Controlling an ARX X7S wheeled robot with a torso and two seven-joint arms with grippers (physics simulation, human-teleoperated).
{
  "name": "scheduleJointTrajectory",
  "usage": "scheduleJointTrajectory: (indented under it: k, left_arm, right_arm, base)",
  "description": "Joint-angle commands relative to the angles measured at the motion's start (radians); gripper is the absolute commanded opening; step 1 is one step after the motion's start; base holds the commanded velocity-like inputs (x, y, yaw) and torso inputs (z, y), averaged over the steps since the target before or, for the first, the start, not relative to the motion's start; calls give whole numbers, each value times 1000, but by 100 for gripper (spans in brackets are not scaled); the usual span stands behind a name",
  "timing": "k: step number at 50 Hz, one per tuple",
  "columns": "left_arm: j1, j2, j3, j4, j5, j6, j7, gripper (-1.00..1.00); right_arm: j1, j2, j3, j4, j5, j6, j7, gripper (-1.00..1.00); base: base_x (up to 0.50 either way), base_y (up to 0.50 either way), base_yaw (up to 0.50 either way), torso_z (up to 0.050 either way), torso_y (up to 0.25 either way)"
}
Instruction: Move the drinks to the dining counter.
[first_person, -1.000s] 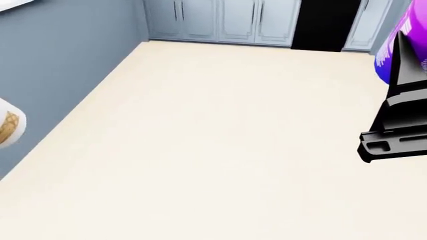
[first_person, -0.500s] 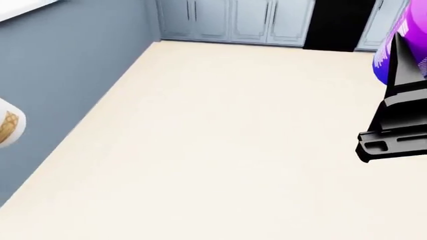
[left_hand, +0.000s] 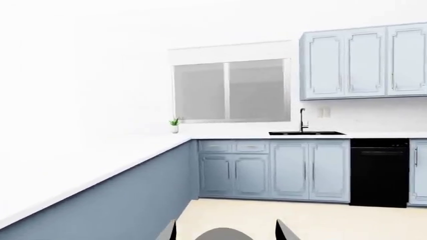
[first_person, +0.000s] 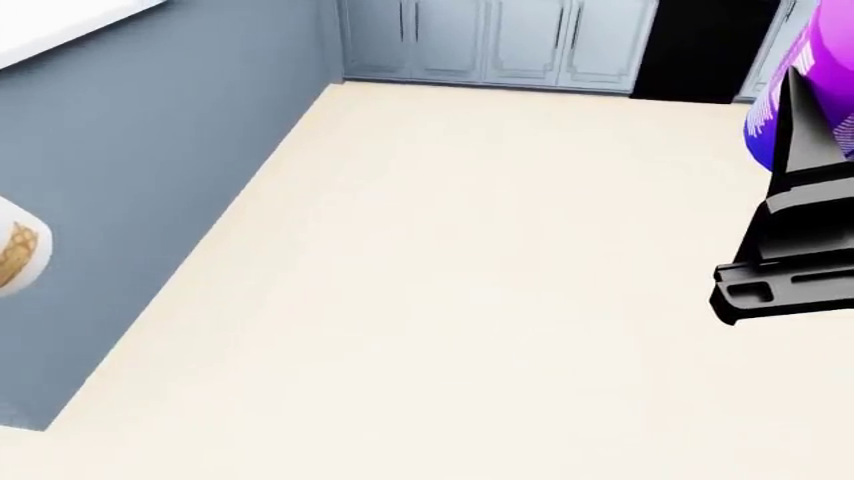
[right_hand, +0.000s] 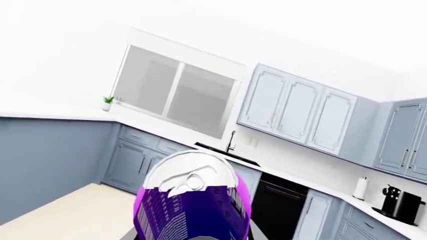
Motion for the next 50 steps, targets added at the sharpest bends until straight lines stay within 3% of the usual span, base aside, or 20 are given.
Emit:
scheduleJointTrajectory:
  k: [1, 38, 40, 50]
  left_arm:
    - [-6, 3, -2, -2, 7, 6, -1, -100]
    - [0, 2, -2, 4, 11, 12, 4, -100]
    - [1, 3, -2, 2, 13, 12, 4, -100]
    - [4, 4, -5, 2, 13, 10, 6, -100]
  right_arm:
    - [8, -8, 1, 2, -6, 21, 7, -100]
    - [59, -19, -41, 10, 21, 62, 56, -100]
    - [103, 7, -123, 17, 10, 75, 87, -100]
    - [188, 39, -213, 9, 7, 22, 79, -100]
  base:
    - [-494, -74, 0, 0, 0]
    - [-494, -74, 0, 0, 1]
    - [-494, -74, 0, 0, 0]
    - [-494, -74, 0, 0, 1]
